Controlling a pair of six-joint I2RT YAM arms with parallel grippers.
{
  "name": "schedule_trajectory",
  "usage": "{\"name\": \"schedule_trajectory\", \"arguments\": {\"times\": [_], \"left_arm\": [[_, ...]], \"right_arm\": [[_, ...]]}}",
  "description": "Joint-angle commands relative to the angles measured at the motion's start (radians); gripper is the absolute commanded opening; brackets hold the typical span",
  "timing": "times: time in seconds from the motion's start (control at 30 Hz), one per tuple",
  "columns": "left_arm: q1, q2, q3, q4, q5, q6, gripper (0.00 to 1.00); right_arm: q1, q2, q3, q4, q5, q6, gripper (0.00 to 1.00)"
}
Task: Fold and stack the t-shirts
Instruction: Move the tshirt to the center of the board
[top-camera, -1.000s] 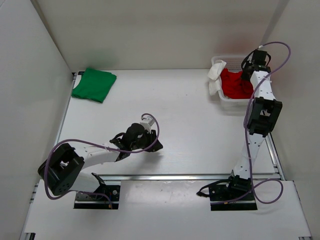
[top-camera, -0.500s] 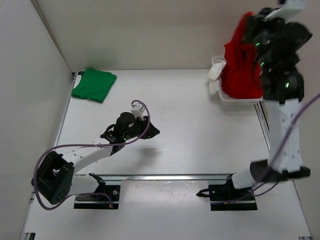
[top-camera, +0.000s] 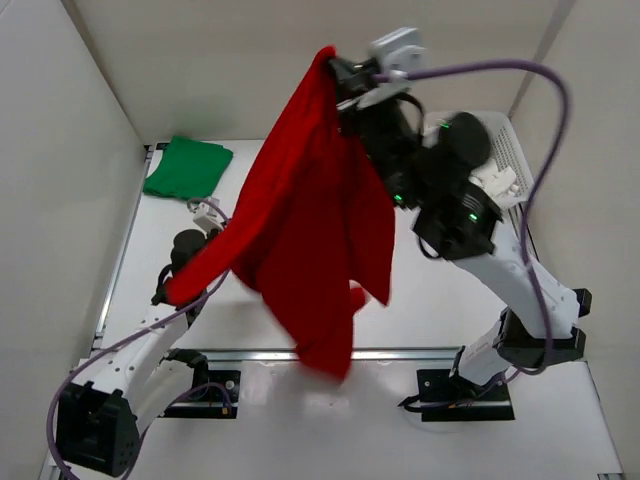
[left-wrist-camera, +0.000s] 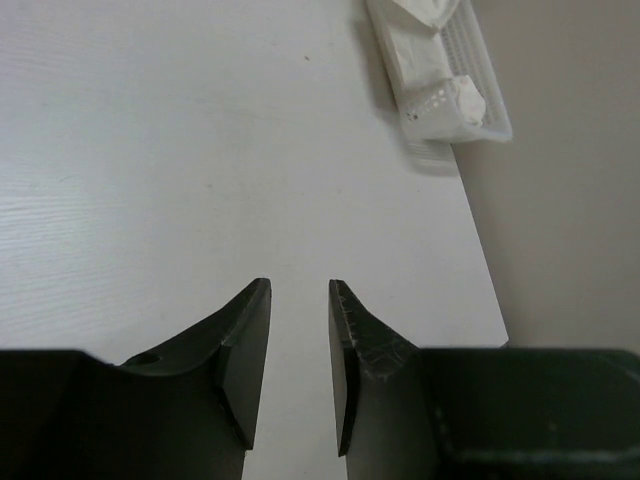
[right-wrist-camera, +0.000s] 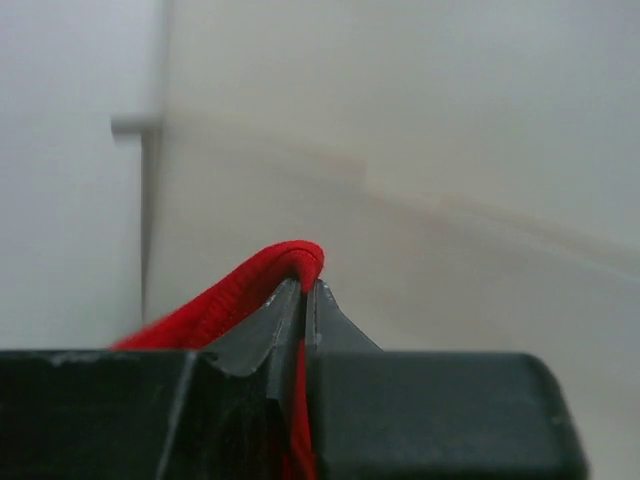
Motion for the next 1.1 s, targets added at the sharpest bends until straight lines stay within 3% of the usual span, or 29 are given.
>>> {"name": "schedule_trajectory", "arguments": {"times": [0.0,0.17,0.27,0.4,0.5,0.57,0.63,0.93,1.07], "left_arm": [[0.075,-0.072,-0.056,-0.035,0.071,-0.04,0.41],[0.118,-0.069,-0.073,-0.062,0.051,-0.017,0.42],[0.149,0.012,-0.049,-0.052,0.059,-0.002,0.42],[0.139,0.115,0.012,-0.071,0.03,0.044,0.41],[0.057,0.123,0.052,-0.172,-0.104,0.121,0.45],[-0.015,0.106,0.051,-0.2,-0.258,0.149,0.46],[-0.035,0.086,-0.007,-0.174,-0.3,0.15,0.48],[0.026,0.258,-0.055,0.027,-0.213,0.075,0.48],[0.044,0.303,-0.029,0.044,-0.198,0.052,0.48]], "right_arm": [[-0.228,-0.045,-0.171,-0.137,-0.141,0.259,0.0],[-0.647,-0.214,-0.73,0.018,-0.499,0.72,0.0],[-0.814,-0.196,-0.882,0.062,-0.663,0.879,0.0],[-0.91,-0.044,-0.918,-0.026,-0.619,0.928,0.0],[-1.008,0.045,-0.908,-0.091,-0.629,0.966,0.0],[-1.044,0.068,-0.949,-0.073,-0.692,0.994,0.0],[-1.043,0.058,-0.973,-0.041,-0.691,0.991,0.0],[-0.942,-0.042,-0.975,-0.047,-0.688,0.914,0.0],[-0.84,-0.117,-0.857,-0.167,-0.677,0.848,0.0]]}}
